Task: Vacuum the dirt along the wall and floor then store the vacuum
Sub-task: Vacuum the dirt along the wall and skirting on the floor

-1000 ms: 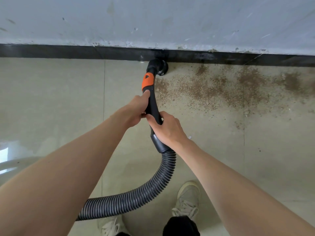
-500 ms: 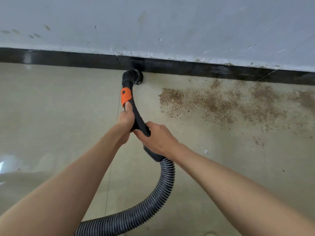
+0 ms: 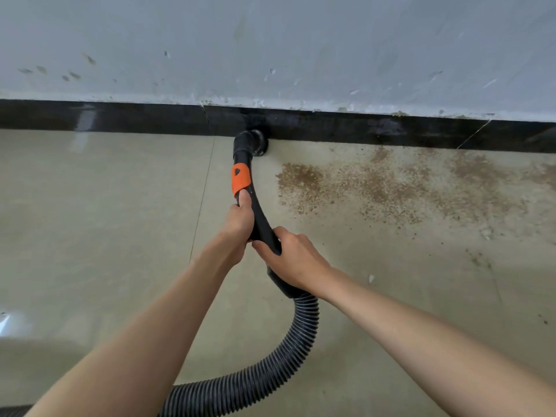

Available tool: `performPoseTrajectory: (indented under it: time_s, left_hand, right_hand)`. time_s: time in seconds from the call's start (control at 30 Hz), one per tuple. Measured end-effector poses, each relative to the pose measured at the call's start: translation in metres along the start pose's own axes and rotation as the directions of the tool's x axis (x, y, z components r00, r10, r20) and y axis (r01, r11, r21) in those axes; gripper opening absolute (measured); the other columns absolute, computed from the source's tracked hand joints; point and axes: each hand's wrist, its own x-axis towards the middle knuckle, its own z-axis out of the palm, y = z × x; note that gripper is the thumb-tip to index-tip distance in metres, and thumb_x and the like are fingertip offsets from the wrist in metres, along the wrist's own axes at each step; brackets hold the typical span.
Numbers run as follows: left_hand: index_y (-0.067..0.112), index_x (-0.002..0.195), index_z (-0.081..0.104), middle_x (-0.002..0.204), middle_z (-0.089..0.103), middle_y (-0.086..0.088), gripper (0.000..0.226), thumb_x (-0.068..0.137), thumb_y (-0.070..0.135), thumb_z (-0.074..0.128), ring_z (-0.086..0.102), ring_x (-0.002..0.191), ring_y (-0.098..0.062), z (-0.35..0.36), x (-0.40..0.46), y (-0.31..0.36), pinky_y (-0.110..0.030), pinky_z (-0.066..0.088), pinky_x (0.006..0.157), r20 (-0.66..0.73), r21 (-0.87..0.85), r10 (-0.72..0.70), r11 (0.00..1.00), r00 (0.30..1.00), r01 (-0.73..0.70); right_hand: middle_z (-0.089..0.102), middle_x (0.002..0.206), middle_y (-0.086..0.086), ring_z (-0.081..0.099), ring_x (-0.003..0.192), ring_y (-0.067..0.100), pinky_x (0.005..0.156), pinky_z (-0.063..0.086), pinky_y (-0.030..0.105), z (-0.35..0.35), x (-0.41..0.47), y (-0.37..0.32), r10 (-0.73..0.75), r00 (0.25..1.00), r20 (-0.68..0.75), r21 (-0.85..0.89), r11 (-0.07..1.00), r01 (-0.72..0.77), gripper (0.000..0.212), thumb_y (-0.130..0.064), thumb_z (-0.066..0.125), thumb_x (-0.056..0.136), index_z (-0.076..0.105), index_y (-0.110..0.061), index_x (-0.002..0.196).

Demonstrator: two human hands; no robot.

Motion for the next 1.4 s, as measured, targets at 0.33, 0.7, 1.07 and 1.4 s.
performPoseTrajectory:
  time_s: [0.33, 0.7, 1.07, 1.4]
  left_hand:
    - [0.003, 0.123, 0.042, 0.104, 0.052, -0.012, 0.053, 0.1, 0.046, 0.023, 0.053, 0.096, -0.026, 0.045, -0.019, 0.0, -0.036, 0.045, 0.081, 0.072, 0.107, 0.089, 0.99, 0.993, -0.096]
    - [0.001, 0.124, 0.047, 0.106, 0.056, -0.014, 0.058, 0.1, 0.047, 0.023, 0.055, 0.091, -0.026, 0.092, -0.027, 0.012, -0.032, 0.044, 0.075, 0.263, 0.318, 0.152, 0.919, 0.953, -0.235]
    - [0.002, 0.108, 0.049, 0.087, 0.054, -0.009, 0.046, 0.098, 0.044, 0.035, 0.053, 0.076, -0.021, 0.043, -0.024, 0.005, -0.032, 0.046, 0.07, 0.136, 0.118, 0.207, 0.968, 0.969, -0.223]
    - [0.009, 0.082, 0.052, 0.089, 0.053, -0.014, 0.041, 0.096, 0.045, 0.038, 0.053, 0.08, -0.024, -0.01, -0.036, -0.005, -0.037, 0.046, 0.076, 0.102, 0.067, 0.184, 0.979, 0.978, -0.191]
  right_hand:
    - [0.059, 0.075, -0.001, 0.055, 0.063, 0.014, 0.052, 0.038, 0.025, -0.011, -0.024, 0.03, 0.04, 0.991, -0.13, 0.103, 0.994, -0.027, 0.031, -0.048, 0.047, 0.097, 0.05, -0.018, 0.092]
    - [0.057, 0.079, 0.0, 0.056, 0.067, 0.012, 0.056, 0.043, 0.025, -0.02, -0.033, 0.051, 0.205, 0.94, -0.273, 0.237, 0.961, -0.141, 0.031, -0.048, 0.047, 0.097, 0.049, -0.017, 0.093]
    - [0.062, 0.082, 0.004, 0.06, 0.074, 0.02, 0.063, 0.046, 0.032, -0.002, -0.032, 0.018, 0.068, 0.972, -0.224, 0.236, 0.972, -0.014, 0.033, -0.046, 0.048, 0.097, 0.053, -0.014, 0.094]
    - [0.057, 0.078, 0.0, 0.054, 0.07, 0.017, 0.057, 0.038, 0.025, 0.018, -0.042, -0.009, -0.017, 0.993, -0.115, 0.249, 0.967, 0.046, 0.033, -0.047, 0.047, 0.097, 0.052, -0.016, 0.088]
